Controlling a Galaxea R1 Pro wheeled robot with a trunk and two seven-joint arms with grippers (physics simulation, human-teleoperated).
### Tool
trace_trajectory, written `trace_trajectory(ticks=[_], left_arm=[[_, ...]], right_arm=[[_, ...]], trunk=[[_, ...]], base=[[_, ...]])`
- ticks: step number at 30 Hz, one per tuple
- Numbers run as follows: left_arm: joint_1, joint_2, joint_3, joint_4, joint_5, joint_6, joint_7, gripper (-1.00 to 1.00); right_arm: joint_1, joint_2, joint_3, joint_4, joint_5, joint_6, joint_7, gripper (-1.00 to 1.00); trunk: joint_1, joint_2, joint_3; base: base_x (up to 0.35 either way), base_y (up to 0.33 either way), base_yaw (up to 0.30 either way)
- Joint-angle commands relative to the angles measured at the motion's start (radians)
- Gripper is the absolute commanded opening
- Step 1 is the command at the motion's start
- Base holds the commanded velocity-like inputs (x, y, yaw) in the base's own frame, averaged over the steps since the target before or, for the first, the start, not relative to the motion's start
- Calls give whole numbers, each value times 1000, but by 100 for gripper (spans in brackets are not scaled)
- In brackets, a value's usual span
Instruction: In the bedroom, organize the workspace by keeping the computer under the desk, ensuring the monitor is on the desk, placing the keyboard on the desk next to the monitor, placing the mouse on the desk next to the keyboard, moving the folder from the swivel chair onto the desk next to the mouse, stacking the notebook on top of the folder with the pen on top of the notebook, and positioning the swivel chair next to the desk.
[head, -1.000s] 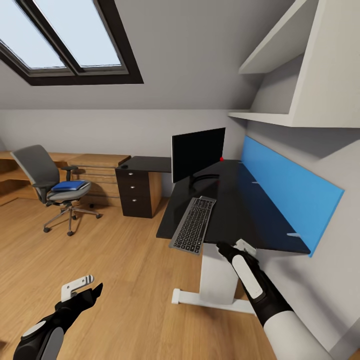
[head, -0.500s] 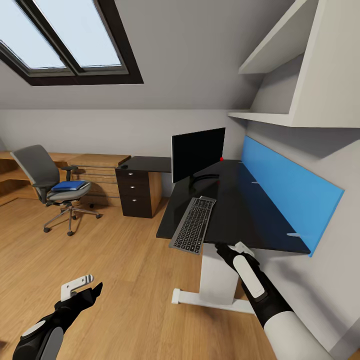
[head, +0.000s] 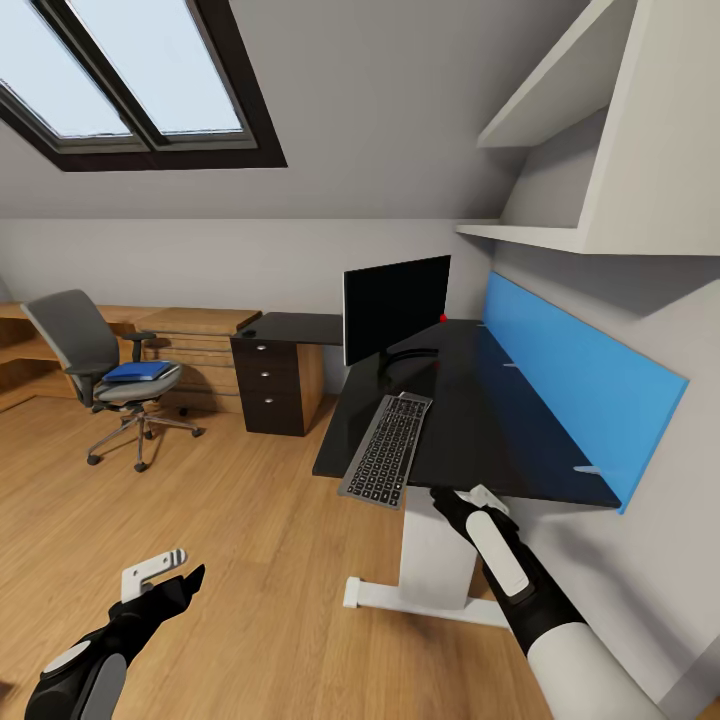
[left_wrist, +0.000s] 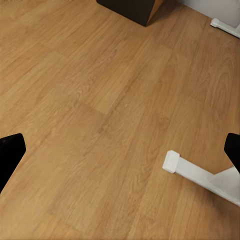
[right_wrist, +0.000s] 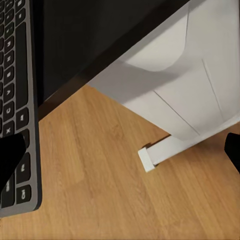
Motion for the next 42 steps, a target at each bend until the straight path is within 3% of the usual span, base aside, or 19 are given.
trace_trajectory(ticks=[1,42], left_arm=[[-1,0,-1,-1,11,5,8,100],[-1,2,3,-2,11,6,8,100]], right_arm=[[-1,0,1,-2,-5,2,-7,100],[-1,-1,1,20,-5,-21,-7,100]], trunk=[[0,-1,-1],[0,-1,-2]], base=[[0,0,0],[0,0,0]])
